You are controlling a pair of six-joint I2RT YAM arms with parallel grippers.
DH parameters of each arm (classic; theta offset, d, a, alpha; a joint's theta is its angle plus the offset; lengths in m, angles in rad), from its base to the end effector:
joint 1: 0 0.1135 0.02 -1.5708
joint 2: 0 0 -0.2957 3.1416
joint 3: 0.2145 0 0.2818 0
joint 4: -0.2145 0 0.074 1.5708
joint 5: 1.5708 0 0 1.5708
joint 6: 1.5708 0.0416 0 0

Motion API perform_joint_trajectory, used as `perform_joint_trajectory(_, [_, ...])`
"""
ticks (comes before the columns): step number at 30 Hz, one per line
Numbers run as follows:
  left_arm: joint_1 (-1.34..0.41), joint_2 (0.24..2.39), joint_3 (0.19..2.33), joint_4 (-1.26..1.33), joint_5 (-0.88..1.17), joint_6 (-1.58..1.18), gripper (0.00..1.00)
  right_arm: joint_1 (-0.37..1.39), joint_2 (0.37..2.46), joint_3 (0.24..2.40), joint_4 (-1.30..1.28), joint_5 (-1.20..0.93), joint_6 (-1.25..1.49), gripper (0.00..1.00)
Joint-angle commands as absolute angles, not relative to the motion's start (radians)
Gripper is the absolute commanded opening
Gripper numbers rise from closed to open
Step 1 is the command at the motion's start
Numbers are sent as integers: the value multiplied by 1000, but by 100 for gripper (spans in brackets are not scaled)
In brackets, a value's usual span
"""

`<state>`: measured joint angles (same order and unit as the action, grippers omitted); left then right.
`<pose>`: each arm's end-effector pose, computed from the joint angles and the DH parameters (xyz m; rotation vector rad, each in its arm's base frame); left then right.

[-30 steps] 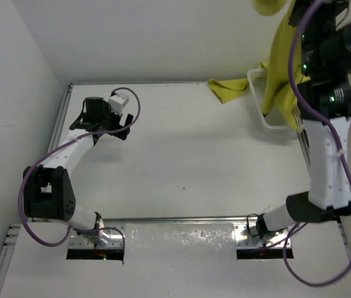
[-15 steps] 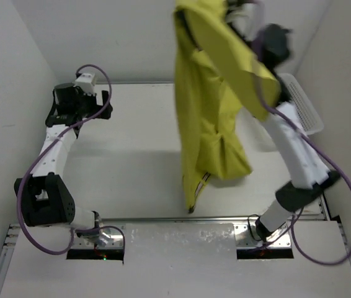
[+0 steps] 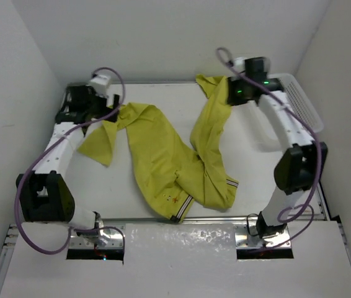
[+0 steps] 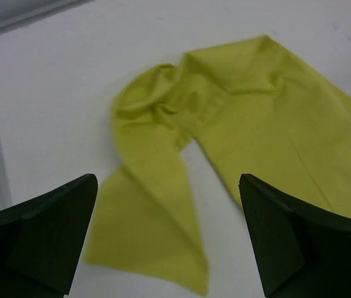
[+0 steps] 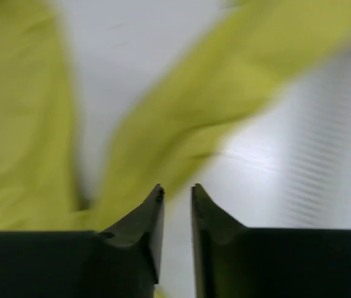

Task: Fold and stack the trousers
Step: Move the trousers to the center of the board, then flatten the trousers out

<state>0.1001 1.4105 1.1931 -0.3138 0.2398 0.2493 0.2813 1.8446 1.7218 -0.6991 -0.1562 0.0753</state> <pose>0.3525 0.0255 0.3466 0.2981 2.0641 -0.0399 0.4391 0.1336 0.3397 -0.3212 2.3877 0.3533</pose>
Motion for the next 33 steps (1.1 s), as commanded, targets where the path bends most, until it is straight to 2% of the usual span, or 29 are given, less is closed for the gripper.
perform_joint_trajectory(1, [-154,1469,1201,-452,167,500,95,121,1732,1689,-696,-2,8,24])
perform_joint_trajectory(2, [-193,1477,1186,-466,151,562,94,77,1777,1697,-737,67,-29,48])
perform_joint_trajectory(3, [-221,1482,1168,-466,125,586,93,58,1808,1704,-758,84,-67,85])
perform_joint_trajectory(4, [-251,1485,1135,-459,118,598,93,42,1836,1710,-774,101,-77,96])
perform_joint_trajectory(5, [-255,1488,1125,-450,114,600,93,13,1889,1715,-775,110,-78,99])
perform_joint_trajectory(10, [-253,1514,1126,-440,107,572,94,-37,2057,1805,-784,158,-87,98])
perform_joint_trajectory(13, [-252,1529,1127,-445,95,563,94,-44,2150,1853,-766,175,-77,77])
perform_joint_trajectory(15, [-247,1537,1129,-443,81,557,94,-46,2212,1896,-758,218,-66,43])
perform_joint_trajectory(16, [-241,1540,1129,-443,81,554,94,-46,2232,1914,-753,263,-64,30])
perform_joint_trajectory(17, [-233,1545,1131,-446,81,549,94,-49,2265,1954,-746,279,-60,21])
perform_joint_trajectory(26, [-187,1592,1157,-449,72,523,94,-109,2344,2063,-617,246,-66,18])
perform_joint_trajectory(29, [-158,1614,1181,-451,80,511,95,-120,2342,2086,-574,216,-64,23])
perform_joint_trajectory(31, [-140,1632,1193,-451,80,503,95,-120,2326,2114,-569,180,-60,48])
perform_joint_trajectory(33, [-123,1647,1216,-451,81,489,95,-117,2301,2132,-583,94,-25,68])
